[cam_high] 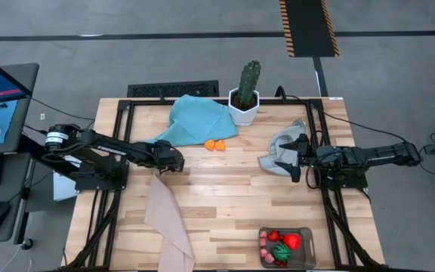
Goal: Pick and placing Produce into tupperware
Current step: Put the cherry into the black bin
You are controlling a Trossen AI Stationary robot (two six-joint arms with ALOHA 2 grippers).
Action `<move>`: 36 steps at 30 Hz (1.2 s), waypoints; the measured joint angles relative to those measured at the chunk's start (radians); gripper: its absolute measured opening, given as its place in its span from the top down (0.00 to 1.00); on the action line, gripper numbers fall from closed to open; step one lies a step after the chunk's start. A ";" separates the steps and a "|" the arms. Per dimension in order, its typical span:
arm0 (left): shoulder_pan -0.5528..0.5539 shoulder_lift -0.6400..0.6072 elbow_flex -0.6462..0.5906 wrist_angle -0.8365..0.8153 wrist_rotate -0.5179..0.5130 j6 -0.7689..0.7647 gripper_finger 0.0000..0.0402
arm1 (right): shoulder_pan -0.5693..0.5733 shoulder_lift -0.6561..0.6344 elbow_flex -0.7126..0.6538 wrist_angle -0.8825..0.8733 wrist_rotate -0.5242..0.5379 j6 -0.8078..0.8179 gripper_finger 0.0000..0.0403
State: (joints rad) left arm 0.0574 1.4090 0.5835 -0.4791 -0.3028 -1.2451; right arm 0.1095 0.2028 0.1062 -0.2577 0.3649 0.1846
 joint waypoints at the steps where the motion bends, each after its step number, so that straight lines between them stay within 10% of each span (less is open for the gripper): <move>1: 0.000 0.000 0.000 0.000 0.000 -0.004 0.68 | 0.000 0.000 0.000 0.000 0.000 0.000 0.04; 36: -0.010 0.071 0.017 0.034 -0.019 -0.120 1.00 | 0.000 0.000 0.000 0.000 0.000 0.000 0.04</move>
State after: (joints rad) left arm 0.0474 1.4799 0.6003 -0.4450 -0.3222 -1.3653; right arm 0.1097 0.2028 0.1062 -0.2573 0.3645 0.1848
